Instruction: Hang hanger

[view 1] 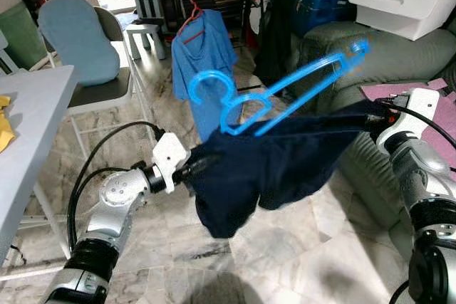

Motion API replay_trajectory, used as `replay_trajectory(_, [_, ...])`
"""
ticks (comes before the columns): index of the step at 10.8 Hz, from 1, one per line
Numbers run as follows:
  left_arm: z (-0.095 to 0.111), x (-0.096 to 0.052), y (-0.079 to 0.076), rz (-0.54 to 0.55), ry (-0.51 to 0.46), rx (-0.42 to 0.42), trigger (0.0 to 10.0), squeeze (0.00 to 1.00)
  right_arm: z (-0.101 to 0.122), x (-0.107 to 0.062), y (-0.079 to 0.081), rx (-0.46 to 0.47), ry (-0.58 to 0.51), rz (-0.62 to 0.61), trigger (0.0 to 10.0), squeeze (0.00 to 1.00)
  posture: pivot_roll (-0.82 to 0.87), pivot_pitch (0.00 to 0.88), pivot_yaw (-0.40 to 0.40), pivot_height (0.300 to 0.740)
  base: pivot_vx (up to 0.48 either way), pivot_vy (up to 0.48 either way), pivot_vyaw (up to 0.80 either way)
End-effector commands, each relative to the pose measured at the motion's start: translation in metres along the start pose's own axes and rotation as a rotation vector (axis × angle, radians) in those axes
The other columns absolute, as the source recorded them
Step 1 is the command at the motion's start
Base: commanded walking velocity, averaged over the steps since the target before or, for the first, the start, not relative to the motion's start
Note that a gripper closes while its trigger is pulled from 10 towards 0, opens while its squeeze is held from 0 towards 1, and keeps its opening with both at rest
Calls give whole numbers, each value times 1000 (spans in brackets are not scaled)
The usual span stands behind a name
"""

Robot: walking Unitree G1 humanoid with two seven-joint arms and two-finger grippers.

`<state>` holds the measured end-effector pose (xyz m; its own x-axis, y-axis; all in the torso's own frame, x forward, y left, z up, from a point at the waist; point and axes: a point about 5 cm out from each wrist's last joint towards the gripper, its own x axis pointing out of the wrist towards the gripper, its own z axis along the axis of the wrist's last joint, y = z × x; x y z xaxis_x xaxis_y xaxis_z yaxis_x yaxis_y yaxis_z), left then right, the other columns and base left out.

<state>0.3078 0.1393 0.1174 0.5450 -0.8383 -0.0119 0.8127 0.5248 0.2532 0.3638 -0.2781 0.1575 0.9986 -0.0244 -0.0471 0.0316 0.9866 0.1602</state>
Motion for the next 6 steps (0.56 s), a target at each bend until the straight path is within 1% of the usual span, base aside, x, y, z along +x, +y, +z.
replay_trajectory(1, [-8,-21,8,40,35,-49,0,0,20,-1,-17,17,-55,-103,0,0,-119,0,66,740,0,0,0])
replay_trajectory(2, [-15,-24,2,-8,65,-70,0,0,19,1,-14,-22,-45,-106,0,0,-116,0,64,740,0,0,0])
replay_trajectory(3, [-18,-26,-4,-57,88,-81,0,0,19,3,-10,-28,-44,-97,0,0,-113,0,63,740,0,0,0])
replay_trajectory(4, [-20,-27,-5,-68,98,-88,0,0,19,3,-9,-28,-46,-93,0,0,-113,0,63,740,0,0,0])
replay_trajectory(6, [-33,-36,-12,-133,173,-121,0,0,24,5,-8,-42,-70,-87,0,0,-118,0,67,740,0,0,0])
